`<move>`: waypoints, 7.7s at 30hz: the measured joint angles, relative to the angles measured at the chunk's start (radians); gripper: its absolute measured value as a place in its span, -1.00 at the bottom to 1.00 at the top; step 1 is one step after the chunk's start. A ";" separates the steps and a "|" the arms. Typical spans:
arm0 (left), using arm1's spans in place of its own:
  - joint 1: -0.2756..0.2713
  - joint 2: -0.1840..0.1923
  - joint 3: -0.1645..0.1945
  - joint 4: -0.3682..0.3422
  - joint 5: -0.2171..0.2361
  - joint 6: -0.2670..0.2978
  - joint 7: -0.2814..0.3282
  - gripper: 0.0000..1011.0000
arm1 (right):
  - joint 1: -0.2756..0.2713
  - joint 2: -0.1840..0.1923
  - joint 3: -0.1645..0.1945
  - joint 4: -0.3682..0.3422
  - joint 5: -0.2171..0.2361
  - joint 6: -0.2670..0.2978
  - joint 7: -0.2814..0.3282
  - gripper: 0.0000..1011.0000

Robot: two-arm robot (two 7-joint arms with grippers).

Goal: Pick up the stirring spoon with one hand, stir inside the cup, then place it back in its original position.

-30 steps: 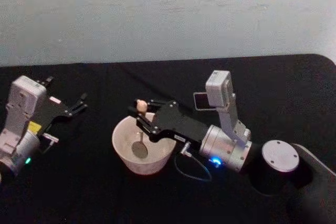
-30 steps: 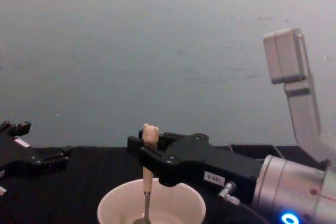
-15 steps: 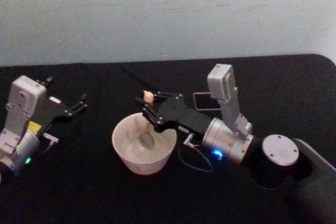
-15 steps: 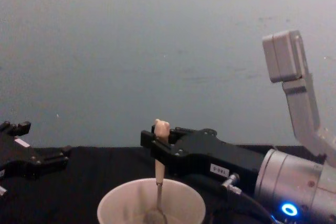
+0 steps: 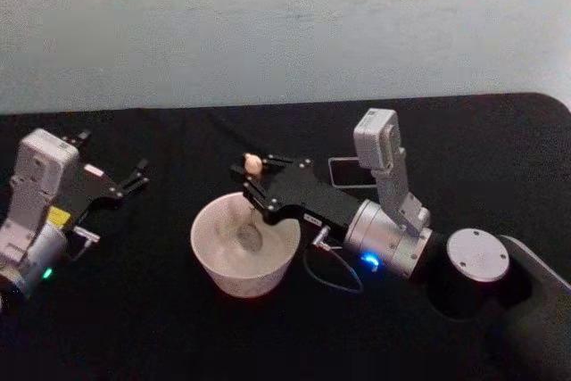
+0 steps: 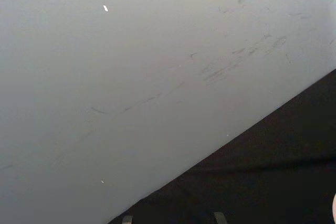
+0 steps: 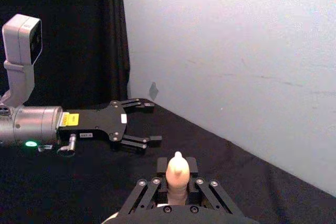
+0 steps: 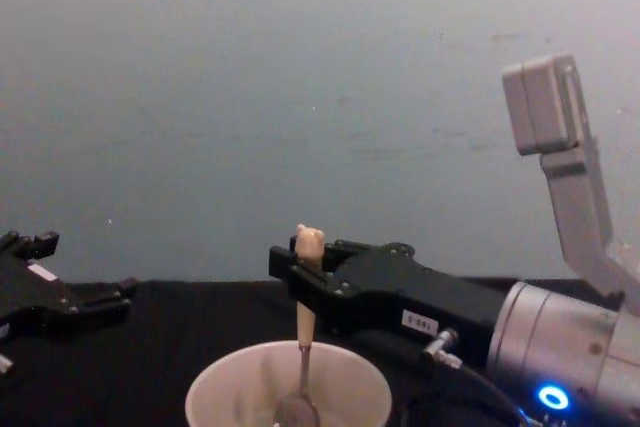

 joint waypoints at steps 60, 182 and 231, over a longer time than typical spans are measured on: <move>0.000 0.000 0.000 0.000 0.000 0.000 0.000 0.98 | -0.192 0.180 0.231 -0.450 0.052 0.204 -0.235 -0.58; 0.000 0.000 0.000 0.000 0.000 0.000 0.000 0.98 | -0.220 0.110 0.357 -0.199 -0.108 0.157 -0.349 0.98; 0.000 0.000 0.000 0.000 0.000 0.000 0.000 0.98 | -0.231 0.086 0.338 -0.119 -0.154 0.188 -0.305 0.98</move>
